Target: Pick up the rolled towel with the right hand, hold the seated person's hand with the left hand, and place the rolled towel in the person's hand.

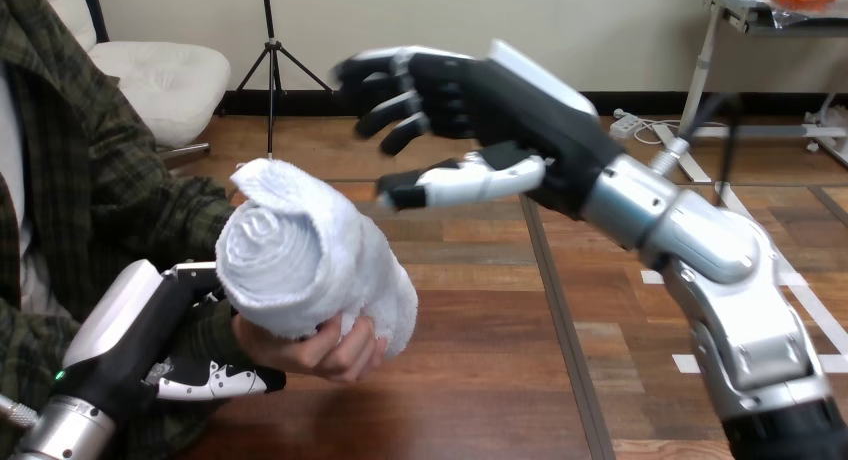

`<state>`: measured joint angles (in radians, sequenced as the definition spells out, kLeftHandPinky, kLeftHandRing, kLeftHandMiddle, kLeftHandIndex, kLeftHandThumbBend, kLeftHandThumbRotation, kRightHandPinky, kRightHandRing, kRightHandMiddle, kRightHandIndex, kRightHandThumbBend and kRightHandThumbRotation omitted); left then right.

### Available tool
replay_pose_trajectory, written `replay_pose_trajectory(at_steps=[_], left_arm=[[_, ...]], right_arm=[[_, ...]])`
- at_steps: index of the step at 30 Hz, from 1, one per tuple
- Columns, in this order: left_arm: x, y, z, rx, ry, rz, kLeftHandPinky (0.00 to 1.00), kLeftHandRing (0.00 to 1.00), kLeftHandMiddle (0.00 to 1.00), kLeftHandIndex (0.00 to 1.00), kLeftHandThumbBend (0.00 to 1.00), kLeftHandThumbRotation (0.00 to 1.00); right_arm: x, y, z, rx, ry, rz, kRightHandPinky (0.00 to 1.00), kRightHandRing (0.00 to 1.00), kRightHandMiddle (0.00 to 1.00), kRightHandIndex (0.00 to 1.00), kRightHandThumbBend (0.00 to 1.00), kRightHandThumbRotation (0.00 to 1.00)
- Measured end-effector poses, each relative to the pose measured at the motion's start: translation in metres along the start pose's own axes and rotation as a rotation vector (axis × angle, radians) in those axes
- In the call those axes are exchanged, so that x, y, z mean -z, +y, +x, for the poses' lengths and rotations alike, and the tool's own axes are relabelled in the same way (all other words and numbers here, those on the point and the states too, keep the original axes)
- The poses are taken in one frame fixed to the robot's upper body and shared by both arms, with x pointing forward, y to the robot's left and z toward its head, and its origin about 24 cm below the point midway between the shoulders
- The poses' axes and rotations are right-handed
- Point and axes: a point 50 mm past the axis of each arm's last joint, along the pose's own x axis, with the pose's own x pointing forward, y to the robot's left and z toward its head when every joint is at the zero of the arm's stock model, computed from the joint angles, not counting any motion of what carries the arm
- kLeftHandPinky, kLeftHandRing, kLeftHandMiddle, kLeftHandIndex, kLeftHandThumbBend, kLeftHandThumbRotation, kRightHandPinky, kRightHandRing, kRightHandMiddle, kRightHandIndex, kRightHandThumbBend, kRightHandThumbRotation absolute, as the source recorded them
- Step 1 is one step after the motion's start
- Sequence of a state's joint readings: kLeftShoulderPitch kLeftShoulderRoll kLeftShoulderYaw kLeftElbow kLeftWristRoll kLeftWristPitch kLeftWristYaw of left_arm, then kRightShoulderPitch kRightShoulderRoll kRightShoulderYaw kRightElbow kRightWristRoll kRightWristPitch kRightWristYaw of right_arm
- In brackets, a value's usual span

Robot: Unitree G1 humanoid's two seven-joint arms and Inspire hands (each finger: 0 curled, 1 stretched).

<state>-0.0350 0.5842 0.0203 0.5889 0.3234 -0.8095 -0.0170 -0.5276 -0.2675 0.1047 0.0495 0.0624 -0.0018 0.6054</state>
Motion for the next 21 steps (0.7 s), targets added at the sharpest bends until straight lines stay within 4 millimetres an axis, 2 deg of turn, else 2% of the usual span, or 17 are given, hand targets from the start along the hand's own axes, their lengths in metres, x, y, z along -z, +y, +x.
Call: replay_pose_trajectory(at_steps=[12, 18, 21], left_arm=[[0.002, 0.001, -0.003, -0.006, 0.012, 0.004, 0.31, 0.39, 0.49, 0.52, 0.85, 0.2], [0.003, 0.001, -0.004, -0.011, 0.016, -0.001, 0.38, 0.46, 0.55, 0.57, 0.9, 0.23], [0.004, 0.002, -0.006, -0.014, 0.014, -0.005, 0.46, 0.52, 0.59, 0.61, 0.94, 0.28]], right_arm=[[0.014, -0.003, -0.024, 0.107, 0.026, 0.057, 0.97, 1.0, 1.0, 1.0, 1.0, 0.55], [0.021, -0.001, -0.039, 0.144, 0.021, 0.079, 0.99, 1.0, 1.0, 1.0, 1.0, 0.56], [0.023, 0.0, -0.045, 0.156, 0.019, 0.08, 1.0, 1.0, 1.0, 1.0, 1.0, 0.56]])
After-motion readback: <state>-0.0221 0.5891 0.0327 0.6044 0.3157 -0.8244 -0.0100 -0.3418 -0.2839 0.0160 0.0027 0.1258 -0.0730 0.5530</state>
